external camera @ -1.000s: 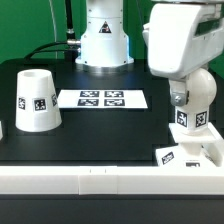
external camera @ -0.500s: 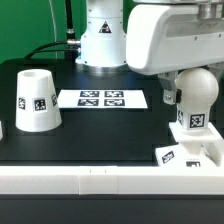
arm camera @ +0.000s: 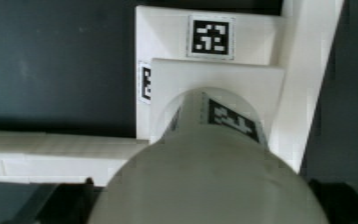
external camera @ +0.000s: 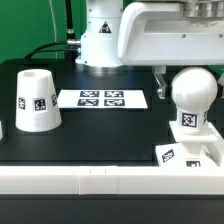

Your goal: Assemble lamp

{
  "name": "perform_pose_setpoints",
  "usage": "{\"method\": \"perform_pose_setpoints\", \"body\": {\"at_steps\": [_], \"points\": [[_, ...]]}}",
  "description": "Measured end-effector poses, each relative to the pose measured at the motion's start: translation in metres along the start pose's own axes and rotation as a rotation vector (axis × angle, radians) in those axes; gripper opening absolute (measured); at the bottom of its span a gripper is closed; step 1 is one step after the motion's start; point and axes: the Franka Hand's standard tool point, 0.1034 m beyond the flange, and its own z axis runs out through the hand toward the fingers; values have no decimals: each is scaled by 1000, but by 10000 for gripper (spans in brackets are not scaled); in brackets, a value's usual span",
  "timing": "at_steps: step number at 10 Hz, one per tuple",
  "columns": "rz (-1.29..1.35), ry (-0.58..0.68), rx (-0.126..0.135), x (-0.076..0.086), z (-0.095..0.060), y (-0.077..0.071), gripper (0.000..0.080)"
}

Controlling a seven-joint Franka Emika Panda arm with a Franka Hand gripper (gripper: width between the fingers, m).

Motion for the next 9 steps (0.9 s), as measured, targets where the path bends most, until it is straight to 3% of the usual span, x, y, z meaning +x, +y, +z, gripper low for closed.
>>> {"method": "perform_pose_setpoints", "body": {"at_steps": [6, 9], "points": [[582, -36, -2, -8, 2, -4, 577], [704, -53, 19, -8, 2, -2, 577]]}}
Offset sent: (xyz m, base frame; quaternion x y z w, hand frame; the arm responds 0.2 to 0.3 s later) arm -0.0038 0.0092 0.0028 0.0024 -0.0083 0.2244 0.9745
